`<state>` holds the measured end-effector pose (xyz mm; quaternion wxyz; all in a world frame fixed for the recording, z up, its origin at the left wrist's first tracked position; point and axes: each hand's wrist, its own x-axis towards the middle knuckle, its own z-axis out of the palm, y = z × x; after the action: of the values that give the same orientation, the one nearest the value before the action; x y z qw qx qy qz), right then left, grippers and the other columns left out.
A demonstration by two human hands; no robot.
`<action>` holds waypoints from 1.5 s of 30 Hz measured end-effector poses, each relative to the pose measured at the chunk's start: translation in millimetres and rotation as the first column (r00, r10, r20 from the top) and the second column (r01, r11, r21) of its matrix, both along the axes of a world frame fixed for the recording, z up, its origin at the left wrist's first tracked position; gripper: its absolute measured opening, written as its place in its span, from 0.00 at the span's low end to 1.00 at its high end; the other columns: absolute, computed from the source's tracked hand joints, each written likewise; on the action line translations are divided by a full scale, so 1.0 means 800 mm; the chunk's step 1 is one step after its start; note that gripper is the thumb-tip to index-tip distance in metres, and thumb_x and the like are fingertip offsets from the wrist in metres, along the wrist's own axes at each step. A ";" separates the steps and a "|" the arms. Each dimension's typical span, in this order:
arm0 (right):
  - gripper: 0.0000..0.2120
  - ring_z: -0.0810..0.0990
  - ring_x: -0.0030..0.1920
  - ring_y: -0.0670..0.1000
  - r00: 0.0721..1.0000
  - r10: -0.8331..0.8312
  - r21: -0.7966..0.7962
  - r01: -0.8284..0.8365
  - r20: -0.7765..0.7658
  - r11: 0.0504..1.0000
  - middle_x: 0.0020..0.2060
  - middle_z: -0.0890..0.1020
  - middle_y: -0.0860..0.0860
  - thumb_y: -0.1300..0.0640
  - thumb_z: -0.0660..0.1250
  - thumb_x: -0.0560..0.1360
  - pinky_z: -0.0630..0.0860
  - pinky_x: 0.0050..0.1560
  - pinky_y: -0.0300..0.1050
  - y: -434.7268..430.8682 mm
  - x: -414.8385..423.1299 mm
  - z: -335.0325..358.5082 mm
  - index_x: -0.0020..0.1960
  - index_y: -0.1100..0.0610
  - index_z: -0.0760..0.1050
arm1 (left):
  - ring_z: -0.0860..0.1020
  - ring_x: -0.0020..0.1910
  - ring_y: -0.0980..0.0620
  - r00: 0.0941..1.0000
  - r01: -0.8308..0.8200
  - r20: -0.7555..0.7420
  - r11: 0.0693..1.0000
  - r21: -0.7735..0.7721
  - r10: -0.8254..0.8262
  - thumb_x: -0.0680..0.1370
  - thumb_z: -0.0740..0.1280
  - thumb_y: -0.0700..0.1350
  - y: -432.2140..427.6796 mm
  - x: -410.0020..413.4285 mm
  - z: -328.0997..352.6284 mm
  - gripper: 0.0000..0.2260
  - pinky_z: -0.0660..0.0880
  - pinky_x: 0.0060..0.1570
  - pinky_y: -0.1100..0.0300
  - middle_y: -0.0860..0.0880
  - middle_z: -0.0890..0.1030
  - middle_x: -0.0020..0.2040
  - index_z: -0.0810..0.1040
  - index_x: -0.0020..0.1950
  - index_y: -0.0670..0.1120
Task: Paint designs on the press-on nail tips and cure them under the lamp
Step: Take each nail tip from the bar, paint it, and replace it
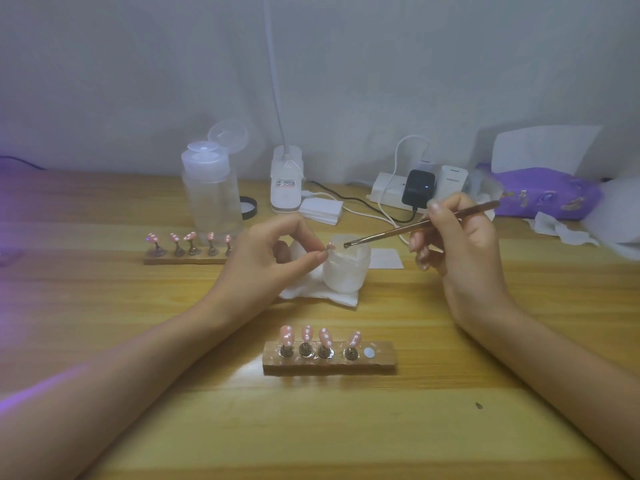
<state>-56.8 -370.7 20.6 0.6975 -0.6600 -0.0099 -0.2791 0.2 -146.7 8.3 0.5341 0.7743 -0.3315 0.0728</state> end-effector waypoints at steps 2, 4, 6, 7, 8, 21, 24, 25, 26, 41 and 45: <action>0.13 0.74 0.27 0.46 0.999 0.014 0.130 -0.008 -0.044 0.991 0.25 0.77 0.49 0.58 0.61 0.83 0.69 0.26 0.36 0.000 0.000 -0.005 0.39 0.53 0.68 | 0.63 0.22 0.60 1.000 0.000 0.003 1.000 -0.001 0.000 0.76 0.73 0.38 0.000 0.000 0.000 0.07 0.59 0.27 0.74 0.66 0.74 0.26 0.78 0.40 0.44; 0.13 0.73 0.26 0.45 0.996 0.047 0.224 -0.027 -0.082 0.974 0.26 0.77 0.50 0.57 0.61 0.83 0.68 0.26 0.35 0.001 0.000 -0.008 0.39 0.53 0.68 | 0.63 0.22 0.60 1.000 -0.002 0.010 1.000 0.003 0.002 0.76 0.73 0.38 0.000 -0.001 0.001 0.07 0.59 0.27 0.74 0.66 0.73 0.25 0.78 0.40 0.43; 0.13 0.73 0.27 0.45 0.993 0.068 0.247 -0.043 -0.095 0.968 0.26 0.77 0.50 0.57 0.61 0.82 0.68 0.26 0.35 0.001 0.001 -0.009 0.39 0.52 0.68 | 0.63 0.22 0.60 1.000 0.001 0.011 1.000 0.001 -0.001 0.76 0.73 0.37 -0.001 -0.001 0.000 0.07 0.59 0.26 0.74 0.66 0.73 0.25 0.78 0.40 0.43; 0.13 0.73 0.27 0.45 0.992 0.077 0.243 -0.052 -0.095 0.969 0.27 0.77 0.49 0.56 0.61 0.82 0.68 0.26 0.35 0.001 0.001 -0.009 0.39 0.52 0.68 | 0.62 0.22 0.60 1.000 0.004 0.008 1.000 -0.002 -0.004 0.76 0.73 0.37 -0.001 -0.001 0.000 0.07 0.59 0.26 0.74 0.66 0.73 0.25 0.78 0.40 0.43; 0.12 0.74 0.28 0.45 0.992 0.086 0.234 -0.062 -0.094 0.970 0.27 0.77 0.49 0.56 0.61 0.82 0.69 0.27 0.35 0.002 0.001 -0.009 0.39 0.52 0.68 | 0.62 0.21 0.60 1.000 0.006 0.007 1.000 -0.004 -0.006 0.76 0.73 0.37 -0.001 -0.001 0.001 0.07 0.59 0.26 0.74 0.66 0.73 0.25 0.77 0.40 0.42; 0.13 0.74 0.30 0.47 0.991 0.104 0.142 -0.091 -0.087 0.986 0.29 0.79 0.50 0.53 0.62 0.82 0.69 0.28 0.35 0.002 0.002 -0.010 0.38 0.50 0.70 | 0.61 0.23 0.59 0.998 0.013 0.056 1.000 0.005 -0.013 0.76 0.73 0.38 0.000 -0.001 0.001 0.06 0.60 0.28 0.69 0.64 0.73 0.26 0.78 0.41 0.42; 0.12 0.75 0.30 0.47 0.989 0.130 0.099 -0.122 -0.075 0.988 0.30 0.80 0.51 0.53 0.63 0.81 0.69 0.28 0.36 0.004 0.002 -0.010 0.39 0.51 0.69 | 0.62 0.24 0.58 0.997 0.015 0.076 1.000 0.010 -0.015 0.76 0.73 0.38 0.000 0.000 0.000 0.06 0.62 0.29 0.69 0.65 0.74 0.29 0.78 0.41 0.43; 0.12 0.74 0.30 0.47 0.989 0.125 0.085 -0.118 -0.085 0.989 0.30 0.80 0.51 0.53 0.63 0.81 0.69 0.28 0.36 0.004 0.002 -0.010 0.40 0.52 0.69 | 0.62 0.24 0.58 0.996 0.017 0.082 1.000 0.010 -0.017 0.76 0.73 0.38 0.000 0.000 -0.001 0.07 0.62 0.30 0.69 0.65 0.74 0.30 0.77 0.41 0.44; 0.12 0.74 0.29 0.48 0.989 0.112 0.084 -0.104 -0.098 0.991 0.29 0.80 0.51 0.54 0.62 0.82 0.69 0.28 0.36 0.004 0.002 -0.010 0.40 0.53 0.69 | 0.62 0.25 0.58 0.996 0.020 0.083 1.000 0.008 -0.021 0.76 0.73 0.38 0.000 0.001 -0.001 0.07 0.62 0.30 0.70 0.65 0.74 0.31 0.77 0.41 0.44; 0.11 0.73 0.27 0.46 0.991 0.113 0.079 -0.107 -0.066 0.991 0.29 0.81 0.51 0.53 0.62 0.81 0.68 0.27 0.36 0.005 0.001 -0.010 0.41 0.53 0.68 | 0.63 0.25 0.58 0.997 0.033 0.076 0.999 0.002 -0.033 0.76 0.73 0.37 0.000 0.003 -0.003 0.08 0.62 0.30 0.72 0.64 0.74 0.33 0.77 0.40 0.45; 0.12 0.72 0.27 0.47 0.993 0.074 0.087 -0.066 -0.094 0.994 0.29 0.80 0.52 0.55 0.61 0.83 0.65 0.25 0.36 0.003 0.001 -0.010 0.41 0.53 0.67 | 0.64 0.25 0.58 0.997 0.021 0.069 1.000 0.003 -0.021 0.76 0.73 0.38 0.000 0.003 -0.004 0.08 0.63 0.31 0.71 0.62 0.74 0.34 0.77 0.40 0.46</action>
<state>-55.8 -368.2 12.2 0.7335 -0.6423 0.0127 -0.2221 2.5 -147.0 5.5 0.5222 0.7684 -0.3580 0.0933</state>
